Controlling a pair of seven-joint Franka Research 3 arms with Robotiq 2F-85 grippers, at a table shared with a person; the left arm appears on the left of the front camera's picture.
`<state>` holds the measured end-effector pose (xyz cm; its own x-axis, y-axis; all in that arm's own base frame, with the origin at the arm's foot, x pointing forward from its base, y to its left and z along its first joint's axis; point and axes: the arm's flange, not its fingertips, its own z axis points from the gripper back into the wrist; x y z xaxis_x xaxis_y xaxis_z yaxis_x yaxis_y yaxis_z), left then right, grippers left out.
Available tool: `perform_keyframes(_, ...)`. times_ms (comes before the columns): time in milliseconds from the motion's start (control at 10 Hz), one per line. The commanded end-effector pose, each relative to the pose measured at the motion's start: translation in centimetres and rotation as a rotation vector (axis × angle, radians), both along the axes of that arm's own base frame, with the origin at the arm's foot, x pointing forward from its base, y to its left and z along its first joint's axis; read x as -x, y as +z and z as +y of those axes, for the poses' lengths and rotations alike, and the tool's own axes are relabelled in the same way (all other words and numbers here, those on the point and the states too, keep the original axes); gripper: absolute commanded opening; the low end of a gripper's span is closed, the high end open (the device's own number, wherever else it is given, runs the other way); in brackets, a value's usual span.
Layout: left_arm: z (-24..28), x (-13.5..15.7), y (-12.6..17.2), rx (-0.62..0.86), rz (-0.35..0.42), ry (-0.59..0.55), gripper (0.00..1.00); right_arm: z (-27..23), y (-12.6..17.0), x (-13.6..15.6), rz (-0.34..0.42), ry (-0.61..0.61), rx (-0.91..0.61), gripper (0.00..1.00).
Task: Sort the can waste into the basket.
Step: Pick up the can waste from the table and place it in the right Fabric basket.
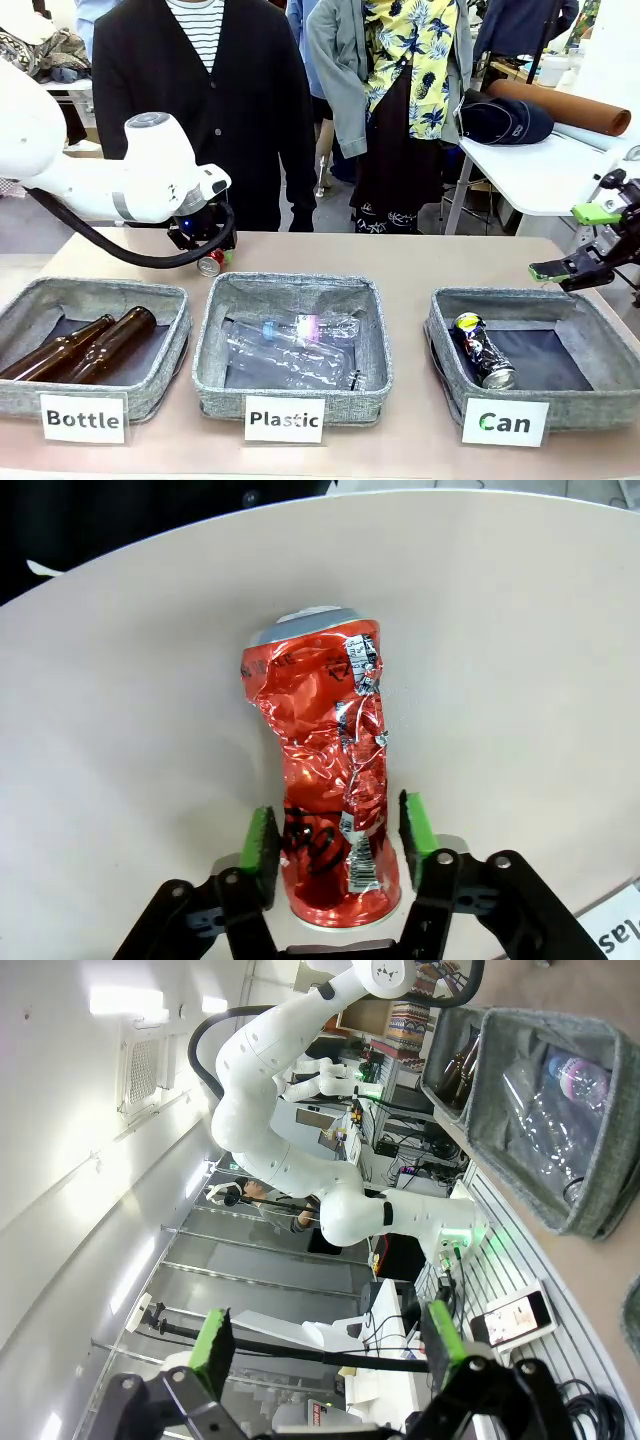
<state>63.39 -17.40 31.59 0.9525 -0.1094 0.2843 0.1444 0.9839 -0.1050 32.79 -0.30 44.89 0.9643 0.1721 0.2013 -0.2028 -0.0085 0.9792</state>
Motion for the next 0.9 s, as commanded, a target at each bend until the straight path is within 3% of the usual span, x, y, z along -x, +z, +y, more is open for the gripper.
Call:
perform_keyframes(0,0.2,-0.1,-0.1,-0.011,-0.006,0.004,0.0,0.2,0.4,0.0,-0.005,0.0,-0.018,1.0)
perform_keyframes(300,0.8,-0.4,0.2,0.005,-0.001,0.034,0.0,0.2,0.4,0.0,-0.005,0.0,-0.018,1.0)
perform_keyframes(500,2.5,0.1,2.4,-0.004,-0.037,0.113,0.0,0.2,0.4,0.0,-0.005,0.0,-0.018,1.0)
perform_keyframes(600,4.2,1.9,5.7,0.058,-0.012,0.058,0.0,0.2,0.4,0.0,-0.005,0.0,-0.018,1.0)
perform_keyframes(700,6.3,5.9,9.8,0.112,0.005,-0.059,0.0,0.2,0.4,0.0,-0.005,0.0,-0.018,1.0)
perform_keyframes(800,7.7,10.0,12.8,0.14,0.073,-0.194,0.0,0.2,0.4,0.0,-0.005,0.0,-0.018,1.0)
